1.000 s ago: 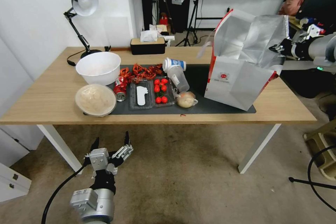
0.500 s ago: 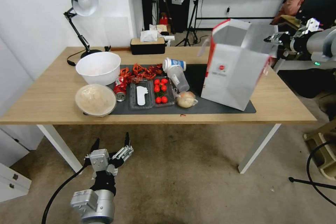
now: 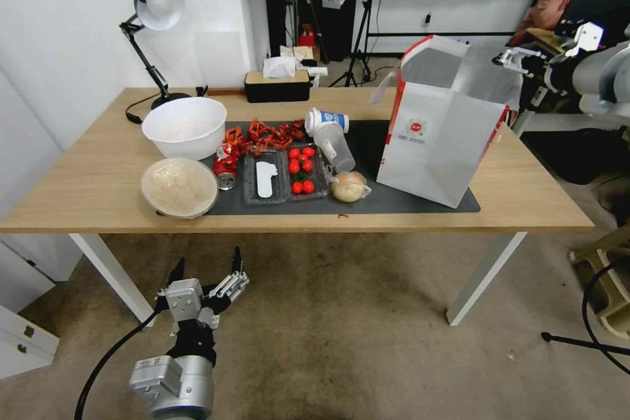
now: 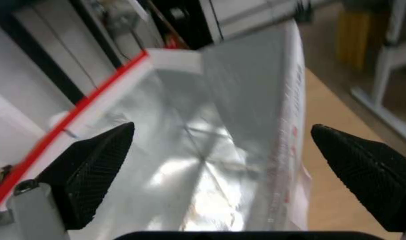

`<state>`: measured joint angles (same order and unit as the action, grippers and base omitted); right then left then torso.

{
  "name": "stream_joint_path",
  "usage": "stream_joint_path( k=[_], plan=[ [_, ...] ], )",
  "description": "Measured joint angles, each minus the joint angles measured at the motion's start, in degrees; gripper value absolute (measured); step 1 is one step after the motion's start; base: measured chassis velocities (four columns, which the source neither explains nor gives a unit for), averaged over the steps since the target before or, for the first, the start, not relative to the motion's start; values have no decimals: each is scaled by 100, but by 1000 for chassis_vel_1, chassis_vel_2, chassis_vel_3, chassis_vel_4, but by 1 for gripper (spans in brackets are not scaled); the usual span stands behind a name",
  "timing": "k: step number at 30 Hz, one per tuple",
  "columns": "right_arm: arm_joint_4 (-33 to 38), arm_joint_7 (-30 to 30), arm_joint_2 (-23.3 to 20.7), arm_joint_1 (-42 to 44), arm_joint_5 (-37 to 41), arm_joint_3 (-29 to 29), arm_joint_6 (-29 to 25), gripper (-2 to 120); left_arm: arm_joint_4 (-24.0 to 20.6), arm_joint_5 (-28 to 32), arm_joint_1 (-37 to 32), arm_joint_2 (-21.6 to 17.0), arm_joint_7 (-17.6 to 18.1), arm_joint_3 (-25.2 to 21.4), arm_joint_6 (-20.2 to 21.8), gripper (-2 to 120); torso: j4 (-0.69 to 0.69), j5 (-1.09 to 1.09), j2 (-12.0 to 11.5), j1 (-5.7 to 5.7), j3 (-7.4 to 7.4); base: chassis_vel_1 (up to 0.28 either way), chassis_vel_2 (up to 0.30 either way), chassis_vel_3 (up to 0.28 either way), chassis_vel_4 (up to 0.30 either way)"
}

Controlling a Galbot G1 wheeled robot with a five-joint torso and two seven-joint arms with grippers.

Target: Pick up the food delivery bag from the floor and place it on the table.

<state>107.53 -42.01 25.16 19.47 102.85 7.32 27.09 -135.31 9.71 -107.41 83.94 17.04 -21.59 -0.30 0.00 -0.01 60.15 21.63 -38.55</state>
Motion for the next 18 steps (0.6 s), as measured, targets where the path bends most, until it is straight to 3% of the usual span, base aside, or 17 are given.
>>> stream_joint_path(
  k=[1, 4, 5, 8, 11, 13, 18],
  plan=[
    [0, 0, 0, 0, 0, 0, 0, 100, 0, 0, 0, 0, 0, 0, 0, 100, 0, 0, 0, 0, 0, 0, 0, 0, 0],
    [566, 810, -264, 981, -1375, 345, -815, 100, -62, 55, 9, 11, 82, 6, 45, 100, -3, 3, 0, -1, 0, 0, 0, 0, 0],
    [566, 810, -264, 981, -1375, 345, -815, 100, -62, 55, 9, 11, 82, 6, 45, 100, -3, 3, 0, -1, 0, 0, 0, 0, 0],
    [1062, 1169, -427, 1846, -2399, 667, -1472, 100, -96, 91, 17, 2, 82, -21, 63, 100, -1, 0, 0, 0, 1, 0, 0, 0, 0],
    [1255, 1338, -437, 2366, -2961, 927, -1800, 100, -112, 94, 10, -8, 72, -35, 64, 100, 1, 0, 0, 0, 1, 0, 0, 0, 0],
    [1634, 1533, -360, 3309, -3846, 1265, -2364, 100, -139, 68, -35, 3, 33, -67, 30, 100, -5, 0, 0, -1, 1, 0, 0, 0, 0],
    [1999, 1574, -85, 3716, -4563, 1082, -2892, 100, -189, -55, -183, 136, -7, -126, -73, 100, 2, 2, 0, -1, 0, 0, 0, 0, 0]
  ],
)
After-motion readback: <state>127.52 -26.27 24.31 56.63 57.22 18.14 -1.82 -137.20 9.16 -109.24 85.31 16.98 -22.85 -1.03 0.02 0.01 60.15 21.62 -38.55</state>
